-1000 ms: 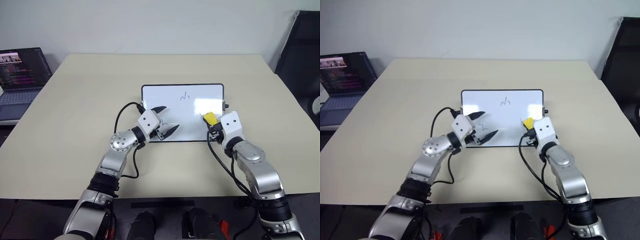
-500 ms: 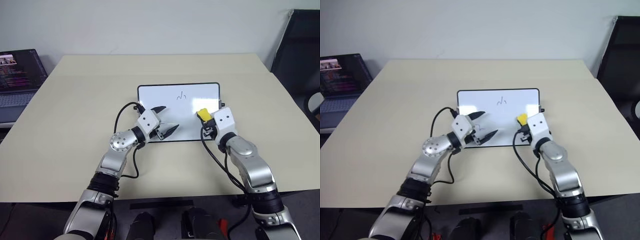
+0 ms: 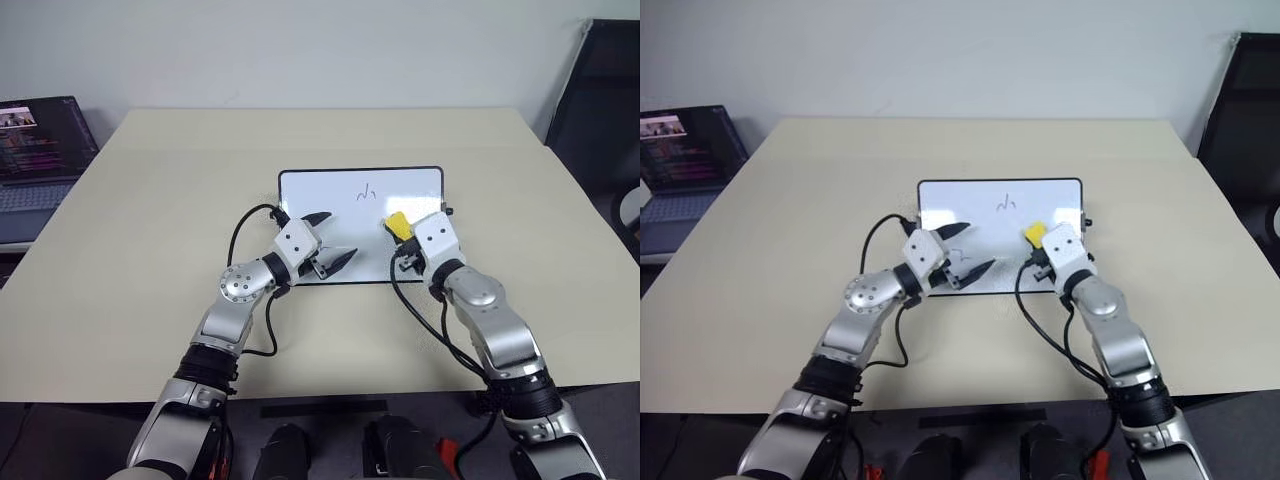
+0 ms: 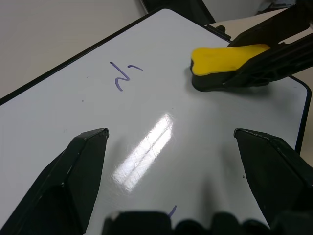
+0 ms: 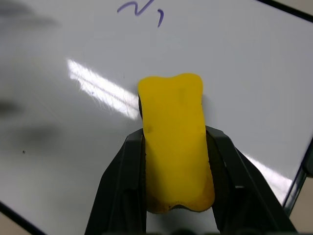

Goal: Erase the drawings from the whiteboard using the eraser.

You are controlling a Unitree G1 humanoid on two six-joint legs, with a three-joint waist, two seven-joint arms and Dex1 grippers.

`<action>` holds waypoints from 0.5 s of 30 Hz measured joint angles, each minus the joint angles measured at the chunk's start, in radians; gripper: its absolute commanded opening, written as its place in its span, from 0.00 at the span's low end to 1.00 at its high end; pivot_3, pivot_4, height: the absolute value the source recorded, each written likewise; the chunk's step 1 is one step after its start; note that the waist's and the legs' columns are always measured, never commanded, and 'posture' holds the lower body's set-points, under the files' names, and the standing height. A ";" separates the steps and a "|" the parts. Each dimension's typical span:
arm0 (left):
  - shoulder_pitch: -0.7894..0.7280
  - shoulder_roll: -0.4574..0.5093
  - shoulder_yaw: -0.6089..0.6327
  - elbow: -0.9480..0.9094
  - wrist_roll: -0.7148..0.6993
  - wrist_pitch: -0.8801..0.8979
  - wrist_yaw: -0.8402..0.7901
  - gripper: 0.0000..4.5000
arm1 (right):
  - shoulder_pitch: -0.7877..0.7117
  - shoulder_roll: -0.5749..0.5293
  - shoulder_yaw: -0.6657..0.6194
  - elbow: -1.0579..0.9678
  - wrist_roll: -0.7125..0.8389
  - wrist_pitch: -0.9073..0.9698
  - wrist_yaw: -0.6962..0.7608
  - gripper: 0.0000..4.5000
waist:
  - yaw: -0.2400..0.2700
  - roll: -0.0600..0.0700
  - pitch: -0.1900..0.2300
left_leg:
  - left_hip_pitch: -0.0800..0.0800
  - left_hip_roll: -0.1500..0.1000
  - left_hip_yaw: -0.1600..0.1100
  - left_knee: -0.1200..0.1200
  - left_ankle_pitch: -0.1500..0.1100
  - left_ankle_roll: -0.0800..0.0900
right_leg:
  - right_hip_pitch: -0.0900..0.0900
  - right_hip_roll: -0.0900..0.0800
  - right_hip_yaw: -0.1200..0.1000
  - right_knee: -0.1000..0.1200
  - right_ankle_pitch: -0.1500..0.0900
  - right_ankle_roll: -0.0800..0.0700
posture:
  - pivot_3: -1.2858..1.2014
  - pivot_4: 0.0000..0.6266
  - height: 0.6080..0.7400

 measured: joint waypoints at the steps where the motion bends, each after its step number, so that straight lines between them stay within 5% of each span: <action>1: 0.000 0.000 0.002 0.000 0.000 0.000 0.000 1.00 | 0.011 -0.009 0.000 -0.012 0.000 0.006 0.007 0.27 | 0.000 0.000 0.000 | 0.000 0.000 0.000 0.000 0.000 0.000 | 0.000 0.000 0.000 0.000 0.000 0.000 | 0.52 0.24 1.00; 15: 0.000 -0.006 0.007 0.000 0.000 0.000 0.000 1.00 | 0.071 -0.015 -0.076 -0.061 0.046 0.028 0.030 0.27 | 0.001 0.000 0.000 | 0.000 0.000 0.000 0.001 0.000 0.000 | 0.000 0.000 0.000 0.000 0.000 0.000 | 0.52 0.24 1.00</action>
